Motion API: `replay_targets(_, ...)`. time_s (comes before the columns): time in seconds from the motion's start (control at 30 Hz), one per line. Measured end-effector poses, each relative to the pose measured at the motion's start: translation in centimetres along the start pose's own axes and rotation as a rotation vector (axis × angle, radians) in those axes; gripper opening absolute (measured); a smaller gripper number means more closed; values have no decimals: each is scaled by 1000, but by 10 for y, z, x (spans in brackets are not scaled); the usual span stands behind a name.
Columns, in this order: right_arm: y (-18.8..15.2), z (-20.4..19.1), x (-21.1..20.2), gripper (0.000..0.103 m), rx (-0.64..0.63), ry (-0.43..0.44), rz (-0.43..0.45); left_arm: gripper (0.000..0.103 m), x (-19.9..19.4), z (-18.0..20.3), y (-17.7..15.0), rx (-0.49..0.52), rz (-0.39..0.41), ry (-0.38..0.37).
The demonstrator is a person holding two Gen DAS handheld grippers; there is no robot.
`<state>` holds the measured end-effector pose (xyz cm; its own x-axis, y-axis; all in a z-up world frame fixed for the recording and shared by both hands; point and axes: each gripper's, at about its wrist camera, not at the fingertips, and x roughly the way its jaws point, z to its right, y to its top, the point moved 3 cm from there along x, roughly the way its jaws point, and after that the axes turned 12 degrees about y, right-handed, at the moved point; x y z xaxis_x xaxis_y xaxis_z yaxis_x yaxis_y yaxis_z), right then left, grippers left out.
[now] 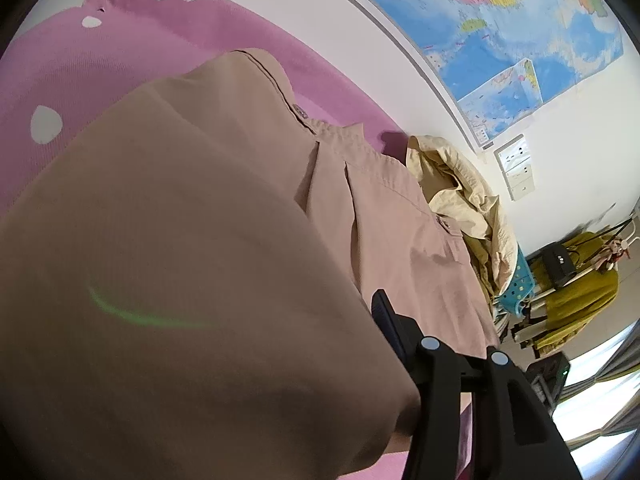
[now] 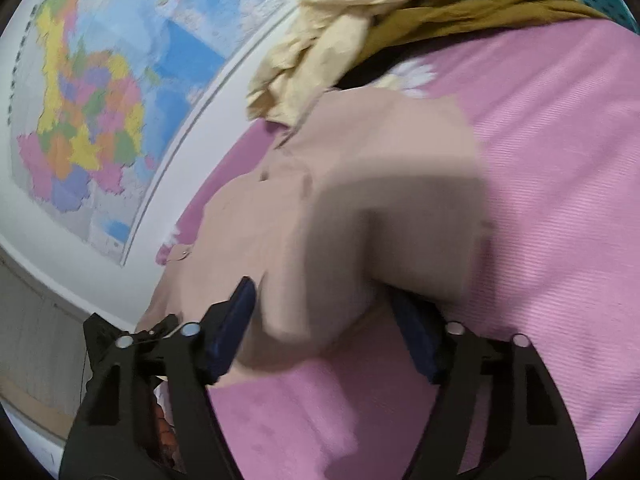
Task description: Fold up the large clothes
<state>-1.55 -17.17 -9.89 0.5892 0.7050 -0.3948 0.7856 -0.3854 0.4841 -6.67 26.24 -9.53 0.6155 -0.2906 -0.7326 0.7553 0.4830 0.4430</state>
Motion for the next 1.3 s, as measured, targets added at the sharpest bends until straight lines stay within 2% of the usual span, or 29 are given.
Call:
replay_targets(0.17,0,10,-16,65,7,-59,41,48,1,-1,2,0,-18,-21)
replay_targets(0.23,2,3,-10,76,-21,-76,40,48,2,-2,3,-1,-20,-23)
replay_targets(0.4,12,-2,7,82,-28,-64,66,48,2,-3,3,8,-23,-28)
replay_targets(0.57,22,-7,19,82,-22,66,43,49,1,-3,2,28,-22,-21)
replay_targets(0.67,30,1,20,73,16,99,60,49,1,1,1,53,-8,1)
replay_targets(0.77,34,-3,31,67,-11,110,8,55,2,8,2,91,31,52)
replay_targets(0.83,38,-5,37,66,-14,157,-18,60,4,13,5,114,52,88)
replay_targets(0.9,41,-6,46,66,-24,156,-54,76,7,16,8,123,53,85)
replay_targets(0.97,42,-13,53,77,-66,157,-74,81,10,21,11,134,45,77)
replay_targets(1.03,43,-18,61,80,-89,137,-90,81,14,24,14,142,48,96)
replay_targets(1.07,43,-19,65,78,-94,149,-95,81,16,24,16,138,50,100)
replay_targets(1.1,44,-17,70,61,-91,135,-104,75,16,24,18,131,51,107)
replay_targets(1.13,44,-14,73,39,-81,121,-119,69,17,23,19,121,53,128)
replay_targets(1.17,44,-11,78,34,-61,146,-144,54,17,21,20,115,55,166)
replay_targets(1.2,45,-8,80,28,-43,167,-151,42,18,19,21,113,55,187)
replay_targets(1.27,45,-9,82,29,-65,167,-161,39,16,15,22,93,46,177)
replay_targets(1.3,45,-10,83,38,-72,175,-169,41,16,13,22,94,44,168)
